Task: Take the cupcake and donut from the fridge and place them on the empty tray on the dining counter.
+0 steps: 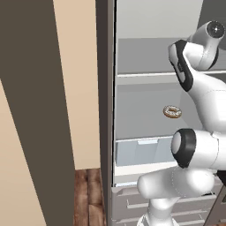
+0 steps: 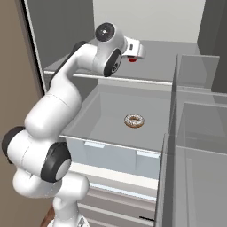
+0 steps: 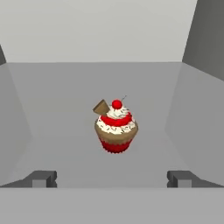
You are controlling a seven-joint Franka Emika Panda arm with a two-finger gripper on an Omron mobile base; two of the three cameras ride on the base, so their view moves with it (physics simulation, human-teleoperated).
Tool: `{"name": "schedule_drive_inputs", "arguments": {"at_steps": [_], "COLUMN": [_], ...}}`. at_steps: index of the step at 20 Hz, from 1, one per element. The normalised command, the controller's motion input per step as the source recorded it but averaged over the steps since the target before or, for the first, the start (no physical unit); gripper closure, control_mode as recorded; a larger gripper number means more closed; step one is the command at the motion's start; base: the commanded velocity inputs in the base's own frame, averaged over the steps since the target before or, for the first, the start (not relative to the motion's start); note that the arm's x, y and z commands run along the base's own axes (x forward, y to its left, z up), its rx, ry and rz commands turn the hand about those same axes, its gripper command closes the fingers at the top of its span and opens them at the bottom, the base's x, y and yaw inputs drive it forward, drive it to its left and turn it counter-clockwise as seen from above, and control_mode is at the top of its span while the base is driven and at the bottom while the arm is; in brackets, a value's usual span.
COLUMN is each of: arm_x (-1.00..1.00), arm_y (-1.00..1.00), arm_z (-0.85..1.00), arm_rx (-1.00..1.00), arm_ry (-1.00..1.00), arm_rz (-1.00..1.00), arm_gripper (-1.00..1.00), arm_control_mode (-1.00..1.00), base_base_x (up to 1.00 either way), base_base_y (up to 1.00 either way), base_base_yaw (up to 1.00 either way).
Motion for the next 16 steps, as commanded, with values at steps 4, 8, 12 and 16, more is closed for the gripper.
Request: {"name": "schedule_drive_inputs", "arguments": {"at_steps": [4, 8, 12, 16], "arm_x": [0.38, 0.38, 0.3, 0.27], "arm_y": [-0.11, -0.09, -0.12, -0.14], "arm_z": [-0.01, 0.0, -0.03, -0.01], "arm_rx": [0.0, 0.0, 0.0, 0.0], "arm_ry": [0.0, 0.0, 0.0, 0.0], "arm_rz": [0.0, 0.0, 0.0, 0.01], "arm_gripper": [-1.0, -1.0, -1.0, -1.0], "arm_control_mode": [-1.0, -1.0, -1.0, -1.0], "base_base_x": [0.0, 0.0, 0.0, 0.0], "base_base_y": [0.0, 0.0, 0.0, 0.0], "base_base_yaw": [0.0, 0.0, 0.0, 0.0]}}
